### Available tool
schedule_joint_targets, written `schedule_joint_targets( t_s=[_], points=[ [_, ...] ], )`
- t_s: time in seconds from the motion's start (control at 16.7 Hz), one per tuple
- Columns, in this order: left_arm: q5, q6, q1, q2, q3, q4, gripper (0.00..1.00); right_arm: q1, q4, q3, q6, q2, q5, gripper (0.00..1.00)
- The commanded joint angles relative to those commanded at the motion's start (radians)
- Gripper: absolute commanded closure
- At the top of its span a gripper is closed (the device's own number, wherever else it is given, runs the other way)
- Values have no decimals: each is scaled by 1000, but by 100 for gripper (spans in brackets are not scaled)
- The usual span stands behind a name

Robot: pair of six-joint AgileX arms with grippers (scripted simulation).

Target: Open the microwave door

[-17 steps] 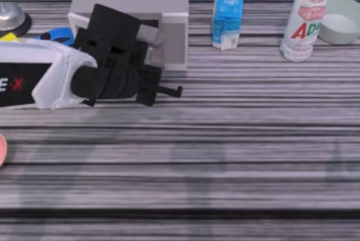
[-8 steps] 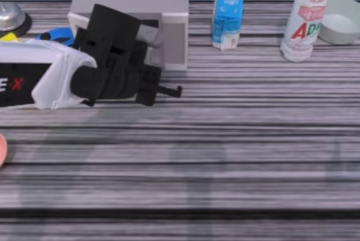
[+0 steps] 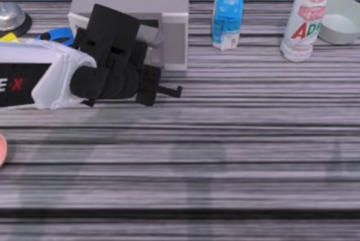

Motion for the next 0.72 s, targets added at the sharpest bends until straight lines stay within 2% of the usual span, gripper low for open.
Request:
schedule_joint_targets(
  t_s=[0.42, 0.72],
  points=[
    [0, 0, 0, 0, 0, 0, 100, 0, 0, 0, 0, 0, 0, 0],
    [26, 24, 7, -15, -15, 5, 100, 0, 0, 0, 0, 0, 0, 0]
  ],
)
